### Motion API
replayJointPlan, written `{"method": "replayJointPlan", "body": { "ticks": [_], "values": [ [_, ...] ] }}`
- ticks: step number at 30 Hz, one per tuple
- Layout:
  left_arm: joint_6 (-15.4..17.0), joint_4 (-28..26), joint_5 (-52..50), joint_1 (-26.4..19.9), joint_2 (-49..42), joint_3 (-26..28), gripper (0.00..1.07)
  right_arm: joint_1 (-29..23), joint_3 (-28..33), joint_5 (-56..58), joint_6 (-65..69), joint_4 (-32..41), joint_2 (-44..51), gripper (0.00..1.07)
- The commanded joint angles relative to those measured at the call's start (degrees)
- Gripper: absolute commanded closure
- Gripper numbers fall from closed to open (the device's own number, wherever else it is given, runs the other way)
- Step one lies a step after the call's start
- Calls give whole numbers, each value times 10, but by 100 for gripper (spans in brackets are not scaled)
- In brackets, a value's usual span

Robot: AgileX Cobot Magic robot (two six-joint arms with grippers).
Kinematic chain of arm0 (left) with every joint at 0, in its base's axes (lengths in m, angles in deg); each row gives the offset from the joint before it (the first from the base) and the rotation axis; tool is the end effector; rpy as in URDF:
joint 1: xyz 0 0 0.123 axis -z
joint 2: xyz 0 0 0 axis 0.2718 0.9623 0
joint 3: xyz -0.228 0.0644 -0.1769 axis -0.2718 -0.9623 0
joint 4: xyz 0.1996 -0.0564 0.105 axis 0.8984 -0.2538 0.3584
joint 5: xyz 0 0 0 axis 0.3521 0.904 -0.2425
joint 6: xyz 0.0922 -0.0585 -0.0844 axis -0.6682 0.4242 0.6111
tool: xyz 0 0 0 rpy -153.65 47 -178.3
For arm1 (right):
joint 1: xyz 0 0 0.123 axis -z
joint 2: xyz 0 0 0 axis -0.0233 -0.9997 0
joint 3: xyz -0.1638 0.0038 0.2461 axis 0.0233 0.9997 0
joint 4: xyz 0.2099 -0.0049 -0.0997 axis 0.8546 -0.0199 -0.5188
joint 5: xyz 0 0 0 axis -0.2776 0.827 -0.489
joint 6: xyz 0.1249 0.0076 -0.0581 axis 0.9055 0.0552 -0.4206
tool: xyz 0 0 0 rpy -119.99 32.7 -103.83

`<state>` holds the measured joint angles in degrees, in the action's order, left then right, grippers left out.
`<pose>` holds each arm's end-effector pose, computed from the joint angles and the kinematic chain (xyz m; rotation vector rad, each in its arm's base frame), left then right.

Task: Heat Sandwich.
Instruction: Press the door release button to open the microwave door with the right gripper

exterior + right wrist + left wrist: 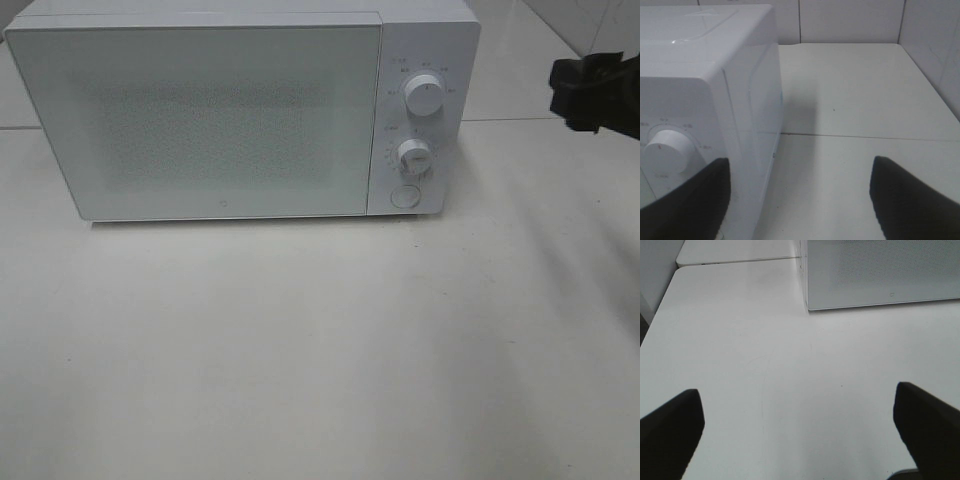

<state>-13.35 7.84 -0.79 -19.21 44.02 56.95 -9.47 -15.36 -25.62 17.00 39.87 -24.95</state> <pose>0.0097 -0.0144 0.2494 0.0979 2.0160 -0.0157 0.2803 0.0334 0.2635 -0.0805 1.7029 0.0695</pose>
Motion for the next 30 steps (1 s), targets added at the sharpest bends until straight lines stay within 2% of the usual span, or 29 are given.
{"method": "replayJointPlan", "body": {
  "ticks": [1,5,9,17,19,30],
  "values": [
    [1,-5,-3,3,-13,-2,9,-26,-1,-64,-23,2,-34,32],
    [1,-5,-3,3,-13,-2,9,-58,-1,-107,-25,27,-72,32],
    [1,-5,-3,3,-13,-2,9,-108,-1,-147,-76,110,-127,32],
    [1,-5,-3,3,-13,-2,9,-171,-1,-199,-98,198,-182,32],
    [1,-5,-3,3,-13,-2,9,-201,-1,-223,-98,231,-205,32],
    [1,-5,-3,3,-13,-2,9,-272,-2,-273,-127,309,-264,32]
  ]
}}
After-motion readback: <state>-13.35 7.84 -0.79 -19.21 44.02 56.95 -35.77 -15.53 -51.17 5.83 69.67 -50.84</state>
